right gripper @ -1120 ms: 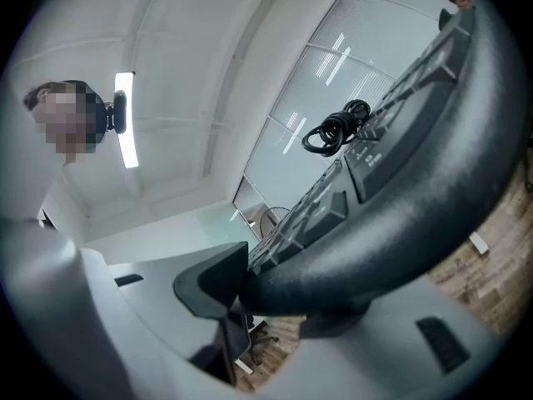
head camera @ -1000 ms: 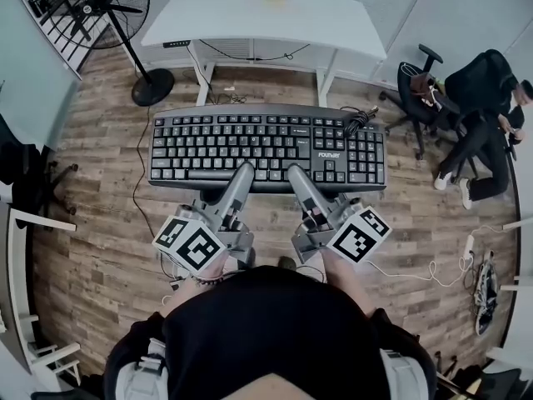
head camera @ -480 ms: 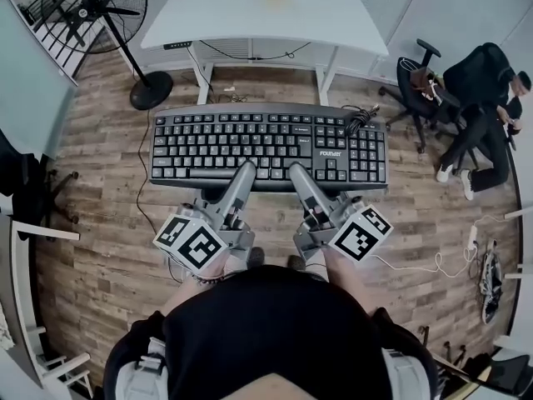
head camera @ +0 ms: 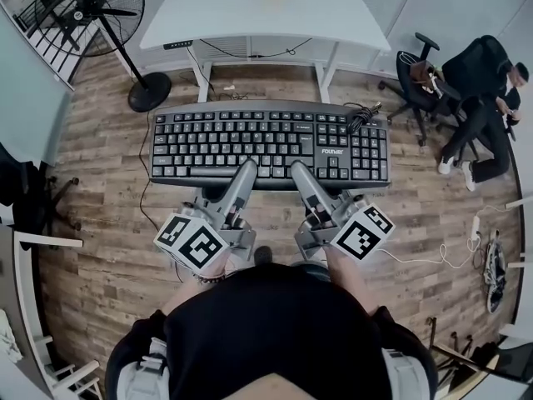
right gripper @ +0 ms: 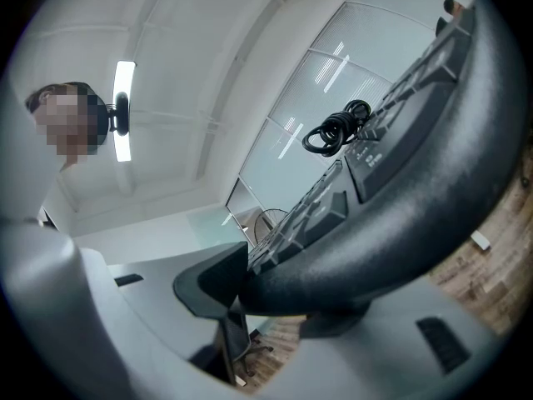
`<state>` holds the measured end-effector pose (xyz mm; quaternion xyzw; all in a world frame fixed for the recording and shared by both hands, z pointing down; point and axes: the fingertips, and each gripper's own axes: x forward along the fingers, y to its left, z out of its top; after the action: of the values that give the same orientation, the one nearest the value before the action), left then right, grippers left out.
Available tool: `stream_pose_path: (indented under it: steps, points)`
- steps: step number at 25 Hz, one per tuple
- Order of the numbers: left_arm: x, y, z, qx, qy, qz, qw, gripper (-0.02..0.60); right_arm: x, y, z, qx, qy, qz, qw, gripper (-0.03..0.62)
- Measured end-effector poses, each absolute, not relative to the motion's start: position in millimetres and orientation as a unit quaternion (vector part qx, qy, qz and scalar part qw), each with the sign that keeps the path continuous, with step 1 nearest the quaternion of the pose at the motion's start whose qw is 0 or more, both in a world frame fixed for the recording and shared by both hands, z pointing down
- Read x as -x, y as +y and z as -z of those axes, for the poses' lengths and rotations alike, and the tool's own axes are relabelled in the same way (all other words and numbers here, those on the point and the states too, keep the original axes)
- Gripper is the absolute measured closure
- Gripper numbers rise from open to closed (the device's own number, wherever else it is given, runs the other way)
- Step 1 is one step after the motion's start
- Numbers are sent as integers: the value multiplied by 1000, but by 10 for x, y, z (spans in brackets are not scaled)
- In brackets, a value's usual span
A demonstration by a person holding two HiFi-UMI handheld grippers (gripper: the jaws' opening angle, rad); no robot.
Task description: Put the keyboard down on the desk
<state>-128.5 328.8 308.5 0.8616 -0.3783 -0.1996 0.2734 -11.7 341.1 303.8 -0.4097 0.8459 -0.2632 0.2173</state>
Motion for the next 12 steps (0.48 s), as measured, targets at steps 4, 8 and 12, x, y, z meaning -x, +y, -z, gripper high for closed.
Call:
stream_pose_path:
  steps: [4,8,12]
  points:
    - [1292,3276,-3100,-862,-375,200,276,354,125,3408,-3051,414,844,264,216,419]
    - [1277,3276,-3099,-862,-375,199,277,354,110,3405,-3052,414,844,265,215,419]
    - [1304,3277,-3102,-862,-375,202,276,354,136,3404,-3048,413,845,263,214,419]
